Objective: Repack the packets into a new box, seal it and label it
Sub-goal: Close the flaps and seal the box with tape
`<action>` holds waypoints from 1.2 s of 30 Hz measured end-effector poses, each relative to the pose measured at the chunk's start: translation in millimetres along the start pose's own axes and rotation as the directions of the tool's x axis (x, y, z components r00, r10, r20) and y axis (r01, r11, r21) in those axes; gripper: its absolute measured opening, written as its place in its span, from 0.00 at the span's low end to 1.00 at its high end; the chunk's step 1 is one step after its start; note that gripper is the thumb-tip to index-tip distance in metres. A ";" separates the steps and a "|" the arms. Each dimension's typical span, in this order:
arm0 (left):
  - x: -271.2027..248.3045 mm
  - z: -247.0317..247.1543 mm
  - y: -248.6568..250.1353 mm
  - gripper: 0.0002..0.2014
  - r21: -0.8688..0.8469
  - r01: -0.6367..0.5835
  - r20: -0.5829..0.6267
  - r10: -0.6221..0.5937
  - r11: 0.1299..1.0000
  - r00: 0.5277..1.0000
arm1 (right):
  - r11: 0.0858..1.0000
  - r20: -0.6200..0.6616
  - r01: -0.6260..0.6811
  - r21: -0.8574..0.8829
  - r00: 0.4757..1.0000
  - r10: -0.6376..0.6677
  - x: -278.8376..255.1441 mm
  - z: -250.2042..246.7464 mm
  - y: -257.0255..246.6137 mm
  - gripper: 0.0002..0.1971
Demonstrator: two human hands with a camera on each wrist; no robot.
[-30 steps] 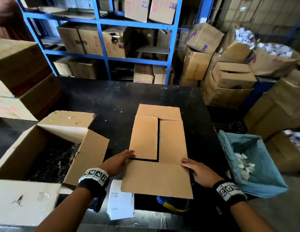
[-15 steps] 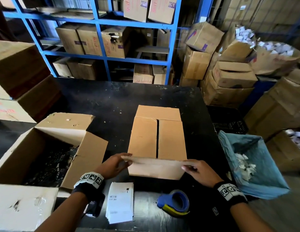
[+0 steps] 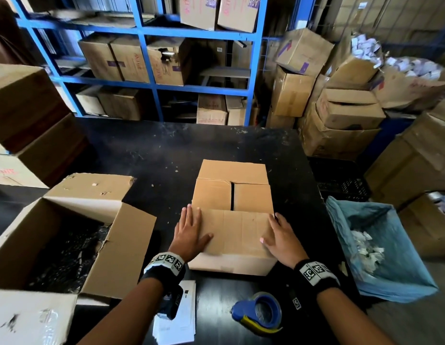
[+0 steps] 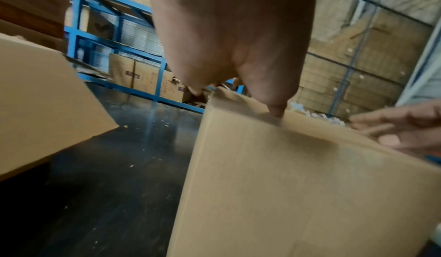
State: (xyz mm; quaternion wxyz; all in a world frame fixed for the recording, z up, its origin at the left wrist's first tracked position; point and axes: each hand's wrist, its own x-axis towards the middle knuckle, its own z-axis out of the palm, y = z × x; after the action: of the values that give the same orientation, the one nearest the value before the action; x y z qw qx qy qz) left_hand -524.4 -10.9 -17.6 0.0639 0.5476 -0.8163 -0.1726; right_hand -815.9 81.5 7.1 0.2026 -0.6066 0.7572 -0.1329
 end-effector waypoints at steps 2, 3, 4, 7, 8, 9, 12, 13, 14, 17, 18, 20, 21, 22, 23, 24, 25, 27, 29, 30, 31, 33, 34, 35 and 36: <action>9.5 2.6 11.2 0.40 0.155 -0.050 0.024 0.046 0.987 0.999 | 0.994 0.053 0.068 -0.085 0.997 -0.064 8.0 -0.1 -2.8 0.37; 14.8 3.5 15.6 0.39 0.201 -0.080 0.066 0.068 0.976 0.996 | 0.987 0.090 0.105 -0.121 0.991 -0.094 11.2 -0.9 -5.1 0.34; 21.1 4.9 19.3 0.39 0.227 -0.110 0.110 0.087 0.968 0.990 | 0.979 0.133 0.135 -0.152 0.984 -0.116 14.8 -1.8 -7.4 0.33; 42.6 10.5 27.2 0.37 0.220 -0.171 0.170 0.135 0.960 0.976 | 0.968 0.184 0.152 -0.201 0.976 -0.115 30.3 -7.9 -13.7 0.29; 49.1 12.2 28.7 0.37 0.217 -0.179 0.172 0.143 0.959 0.975 | 0.963 0.173 0.156 -0.218 0.978 -0.119 35.9 -11.4 -16.6 0.26; 55.0 12.7 30.2 0.36 0.218 -0.182 0.170 0.147 0.959 0.974 | 0.957 0.162 0.164 -0.239 0.979 -0.127 42.6 -15.3 -19.5 0.22; 69.4 17.0 32.0 0.36 0.217 -0.158 0.147 0.128 0.963 0.981 | 0.952 0.192 0.168 -0.258 0.974 -0.120 70.7 -27.8 -26.6 0.15; 69.9 18.4 31.1 0.36 0.223 -0.148 0.125 0.122 0.963 0.985 | 0.953 0.213 0.163 -0.257 0.971 -0.109 81.5 -30.9 -29.3 0.15; 69.5 19.7 30.3 0.36 0.229 -0.142 0.099 0.122 0.963 0.988 | 0.956 0.222 0.157 -0.247 0.970 -0.102 93.4 -33.3 -31.6 0.15; 68.4 28.2 29.8 0.37 0.217 -0.135 0.031 0.131 0.967 0.991 | 0.973 0.139 0.139 -0.182 0.984 -0.115 140.6 -35.9 -32.5 0.14; 67.1 29.4 29.4 0.37 0.221 -0.139 0.010 0.140 0.965 0.990 | 0.974 0.100 0.152 -0.169 0.986 -0.137 156.8 -36.4 -34.7 0.16; 68.3 31.7 27.5 0.36 0.236 -0.138 -0.005 0.143 0.962 0.990 | 0.971 0.063 0.175 -0.163 0.984 -0.167 194.0 -37.2 -40.8 0.18; 68.4 32.5 27.5 0.35 0.240 -0.137 -0.005 0.142 0.961 0.990 | 0.972 0.049 0.171 -0.163 0.985 -0.165 212.1 -38.8 -43.8 0.19; 69.5 34.2 26.6 0.35 0.244 -0.131 0.003 0.135 0.961 0.991 | 0.973 0.049 0.162 -0.162 0.987 -0.156 232.6 -37.9 -47.0 0.19; 68.8 33.9 27.3 0.36 0.249 -0.128 0.011 0.129 0.960 0.992 | 0.976 0.049 0.145 -0.162 0.989 -0.139 249.2 -37.6 -49.3 0.19; 68.4 34.0 27.3 0.36 0.252 -0.124 0.019 0.123 0.960 0.992 | 0.977 0.061 0.132 -0.167 0.990 -0.124 264.5 -36.8 -51.6 0.19; 68.8 33.5 26.6 0.36 0.253 -0.113 0.029 0.109 0.961 0.994 | 0.977 0.088 0.121 -0.173 0.990 -0.107 280.4 -33.5 -53.6 0.21; 68.0 30.7 26.8 0.36 0.260 -0.100 0.043 0.092 0.960 0.995 | 0.976 0.152 0.082 -0.203 0.987 -0.052 302.1 -27.7 -56.5 0.24; 67.0 27.6 29.1 0.36 0.273 -0.100 0.059 0.087 0.957 0.994 | 0.971 0.188 0.026 -0.237 0.982 0.020 315.1 -24.6 -56.5 0.26; 66.4 26.4 28.7 0.36 0.275 -0.096 0.064 0.081 0.957 0.995 | 0.967 0.205 0.007 -0.256 0.978 0.047 320.2 -22.3 -57.6 0.26; 66.4 25.4 29.9 0.36 0.273 -0.096 0.070 0.080 0.957 0.994 | 0.961 0.217 -0.010 -0.276 0.974 0.072 322.6 -21.7 -57.0 0.26; 65.7 22.4 31.0 0.36 0.271 -0.094 0.081 0.075 0.958 0.994 | 0.952 0.236 -0.017 -0.306 0.967 0.093 323.2 -22.9 -58.7 0.25; 65.8 21.9 31.6 0.36 0.273 -0.095 0.086 0.074 0.957 0.994 | 0.950 0.222 -0.013 -0.313 0.971 0.087 321.5 -26.6 -60.0 0.24; 65.0 21.1 31.7 0.36 0.279 -0.095 0.087 0.073 0.956 0.993 | 0.947 0.193 -0.003 -0.320 0.979 0.069 318.3 -31.9 -63.1 0.23; 65.2 21.1 32.1 0.36 0.277 -0.093 0.091 0.071 0.956 0.993 | 0.944 0.151 0.010 -0.330 0.988 0.042 314.0 -40.0 -66.1 0.22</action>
State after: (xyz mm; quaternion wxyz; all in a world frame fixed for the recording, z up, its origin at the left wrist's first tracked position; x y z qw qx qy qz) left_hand -584.2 -55.2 -31.5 -0.0402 0.5093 -0.8564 -0.0739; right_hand -834.7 -240.7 26.3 0.1579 -0.6343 0.7555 0.0449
